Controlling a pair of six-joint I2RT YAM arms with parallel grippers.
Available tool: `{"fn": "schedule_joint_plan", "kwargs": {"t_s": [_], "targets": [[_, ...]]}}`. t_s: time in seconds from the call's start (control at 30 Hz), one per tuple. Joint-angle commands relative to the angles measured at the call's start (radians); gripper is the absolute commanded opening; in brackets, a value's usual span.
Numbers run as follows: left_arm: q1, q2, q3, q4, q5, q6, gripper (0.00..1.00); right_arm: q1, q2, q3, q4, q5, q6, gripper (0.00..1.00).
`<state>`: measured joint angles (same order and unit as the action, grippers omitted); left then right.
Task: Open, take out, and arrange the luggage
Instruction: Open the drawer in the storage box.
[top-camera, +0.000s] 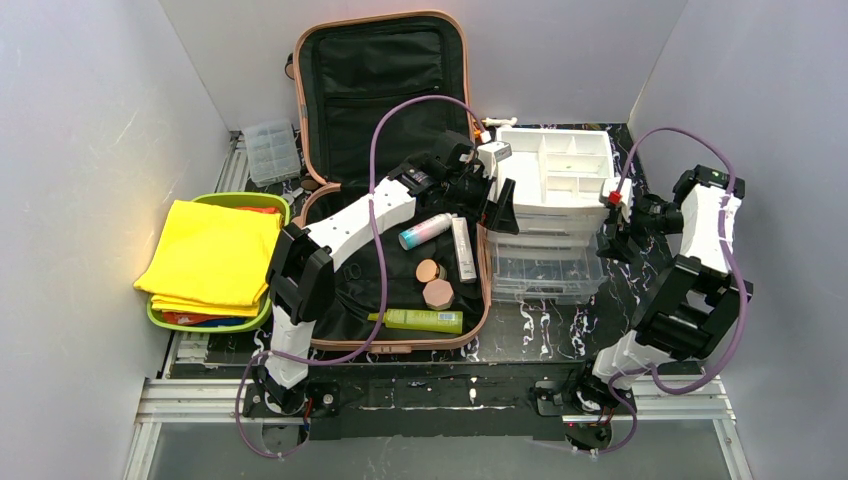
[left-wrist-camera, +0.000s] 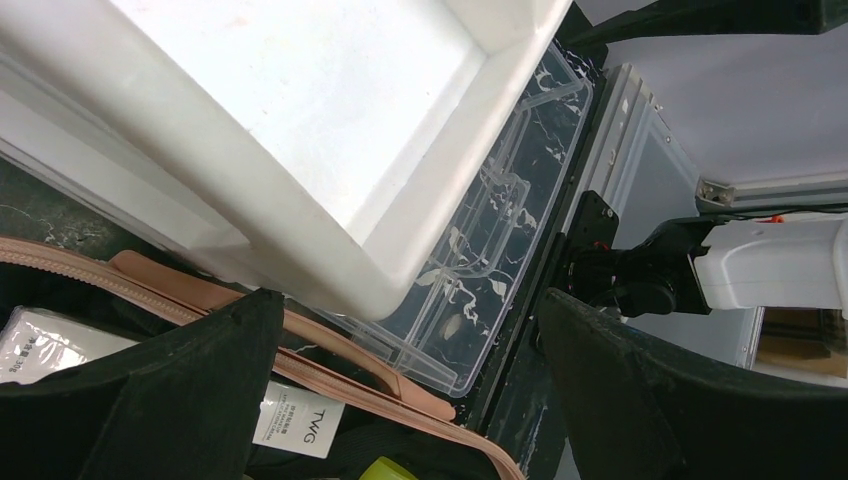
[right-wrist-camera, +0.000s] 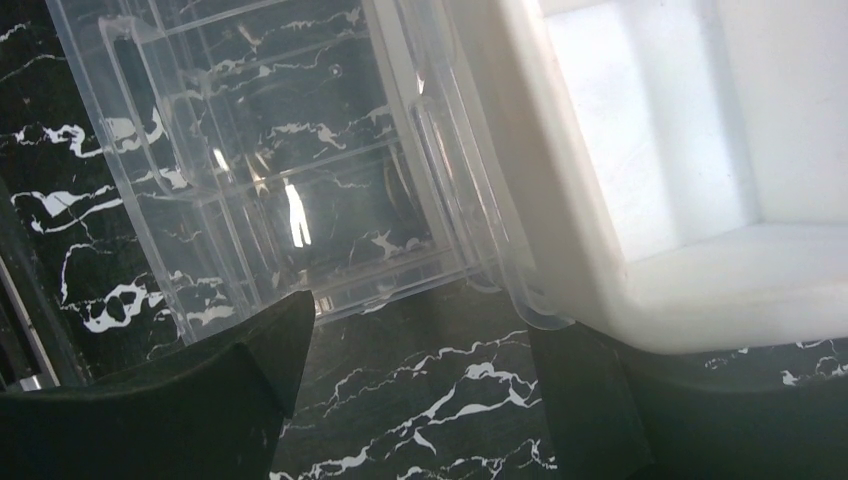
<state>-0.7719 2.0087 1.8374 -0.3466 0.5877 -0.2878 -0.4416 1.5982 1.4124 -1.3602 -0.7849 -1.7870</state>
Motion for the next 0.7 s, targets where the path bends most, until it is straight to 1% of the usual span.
{"fn": "schedule_joint_plan", "kwargs": {"t_s": [0.0,0.23,0.47,0.53,0.67], "targets": [[-0.016,-0.046,-0.030,0.043,0.044,0.018,0.98,0.011,-0.091,-0.021,-0.064,-0.033,-0.059,0.86],[-0.017,-0.076,-0.059,0.054,0.037,0.016,0.98,0.011,-0.117,-0.054,-0.063,-0.045,-0.077,0.85],[-0.018,-0.067,-0.022,0.058,0.030,0.010,0.98,0.011,-0.074,-0.042,-0.064,-0.175,-0.067,0.80],[-0.018,-0.067,-0.014,0.060,0.039,0.002,0.98,0.011,-0.054,-0.028,-0.062,-0.176,-0.053,0.77],[-0.018,-0.066,-0.018,0.061,0.058,-0.008,0.98,0.011,-0.030,-0.017,-0.062,-0.142,-0.010,0.74]]}}
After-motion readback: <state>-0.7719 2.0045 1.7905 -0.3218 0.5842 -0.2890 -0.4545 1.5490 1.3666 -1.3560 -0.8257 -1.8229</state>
